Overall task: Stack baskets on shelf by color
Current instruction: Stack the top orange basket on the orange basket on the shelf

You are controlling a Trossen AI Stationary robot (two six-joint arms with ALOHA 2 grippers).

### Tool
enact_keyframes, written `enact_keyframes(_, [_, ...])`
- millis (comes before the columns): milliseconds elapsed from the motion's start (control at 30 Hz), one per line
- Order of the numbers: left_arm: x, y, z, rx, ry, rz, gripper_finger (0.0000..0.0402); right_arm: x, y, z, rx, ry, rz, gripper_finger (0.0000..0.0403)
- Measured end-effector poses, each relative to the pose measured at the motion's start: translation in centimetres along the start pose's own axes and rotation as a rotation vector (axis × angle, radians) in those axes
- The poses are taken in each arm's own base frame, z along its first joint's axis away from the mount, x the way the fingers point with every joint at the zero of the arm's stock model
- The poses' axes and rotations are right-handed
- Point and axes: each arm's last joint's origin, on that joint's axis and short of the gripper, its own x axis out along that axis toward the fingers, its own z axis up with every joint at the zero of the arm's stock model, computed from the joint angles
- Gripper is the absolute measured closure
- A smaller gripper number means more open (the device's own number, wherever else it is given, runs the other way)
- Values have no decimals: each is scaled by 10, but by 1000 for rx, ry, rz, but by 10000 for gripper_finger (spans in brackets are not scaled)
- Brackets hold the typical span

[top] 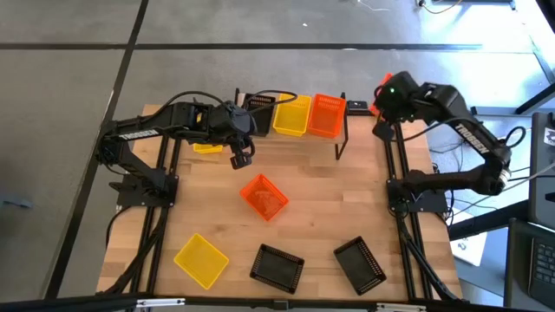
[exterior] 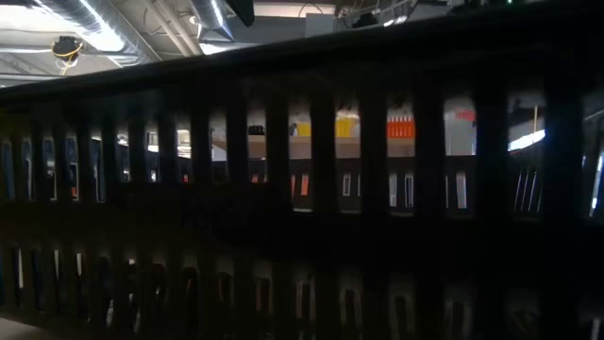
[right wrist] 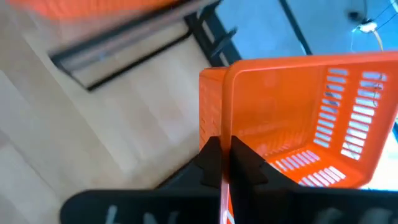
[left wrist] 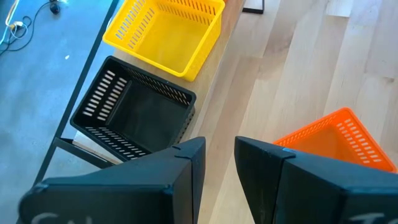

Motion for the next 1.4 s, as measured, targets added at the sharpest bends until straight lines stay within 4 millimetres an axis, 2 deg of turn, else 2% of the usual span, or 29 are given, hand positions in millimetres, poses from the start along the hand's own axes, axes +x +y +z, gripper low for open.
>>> enact_keyframes(267, [0, 0, 0, 0, 0, 0, 324, -31, -2, 51, -22, -107, 25, 403])
enact_keyframes(500, [0, 0, 0, -1, 0, 0, 324, -48, 16, 96, -41, -218, 126, 403])
enact_keyframes(667, [0, 0, 0, 0, 0, 0, 324, -39, 42, 121, -97, -201, 179, 403])
enact_keyframes(867, [0, 0, 0, 0, 0, 0, 324, -13, 70, 139, -162, -114, 201, 403])
enact_keyframes(1033, [0, 0, 0, 1, 0, 0, 324, 2, 79, 142, -135, -16, 203, 403])
enact_keyframes(1400, [0, 0, 1, -1, -6, -1, 324, 16, 87, 147, -107, 51, 205, 403])
